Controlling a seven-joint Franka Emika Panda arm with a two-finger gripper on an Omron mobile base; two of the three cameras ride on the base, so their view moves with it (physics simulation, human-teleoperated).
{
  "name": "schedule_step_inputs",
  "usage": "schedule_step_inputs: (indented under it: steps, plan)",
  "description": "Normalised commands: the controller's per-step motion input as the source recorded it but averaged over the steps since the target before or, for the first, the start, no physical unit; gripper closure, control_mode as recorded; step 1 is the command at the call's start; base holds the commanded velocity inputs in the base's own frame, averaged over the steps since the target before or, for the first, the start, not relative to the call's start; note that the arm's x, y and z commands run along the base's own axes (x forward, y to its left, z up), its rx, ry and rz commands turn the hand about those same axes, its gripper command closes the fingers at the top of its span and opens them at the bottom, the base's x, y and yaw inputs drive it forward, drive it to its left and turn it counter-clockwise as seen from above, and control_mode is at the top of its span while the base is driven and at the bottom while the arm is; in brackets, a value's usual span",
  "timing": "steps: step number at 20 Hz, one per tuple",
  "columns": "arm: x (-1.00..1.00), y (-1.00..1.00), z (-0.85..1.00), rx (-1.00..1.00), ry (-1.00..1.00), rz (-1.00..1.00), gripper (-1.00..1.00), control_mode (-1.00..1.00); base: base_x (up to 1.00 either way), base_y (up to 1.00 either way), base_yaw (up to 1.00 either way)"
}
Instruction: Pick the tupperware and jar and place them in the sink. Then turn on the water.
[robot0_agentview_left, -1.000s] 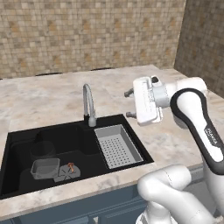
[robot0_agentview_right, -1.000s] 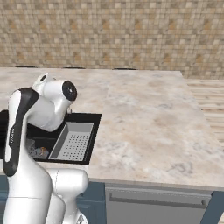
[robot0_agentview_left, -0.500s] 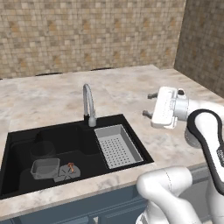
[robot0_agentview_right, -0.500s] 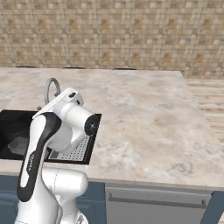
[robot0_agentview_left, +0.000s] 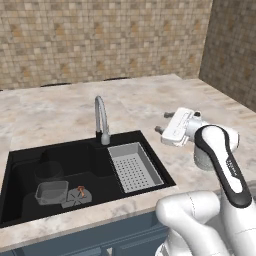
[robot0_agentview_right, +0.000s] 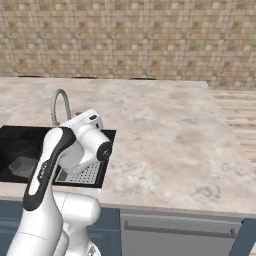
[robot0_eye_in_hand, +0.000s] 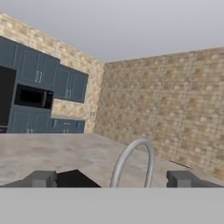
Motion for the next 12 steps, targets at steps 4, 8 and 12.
schedule_step_inputs:
  steps: [4, 8, 12]
  plan:
    - [0.63, 0.0, -0.32, 0.0, 0.05, 0.0, -1.0, -1.0, 0.0, 0.0, 0.0]
    - [0.6, 0.0, -0.42, 0.0, 0.08, 0.0, -1.0, -1.0, 0.0, 0.0, 0.0]
    - [0.53, 0.02, -0.41, 0.0, 0.07, 0.0, -1.0, -1.0, 0.0, 0.0, 0.0]
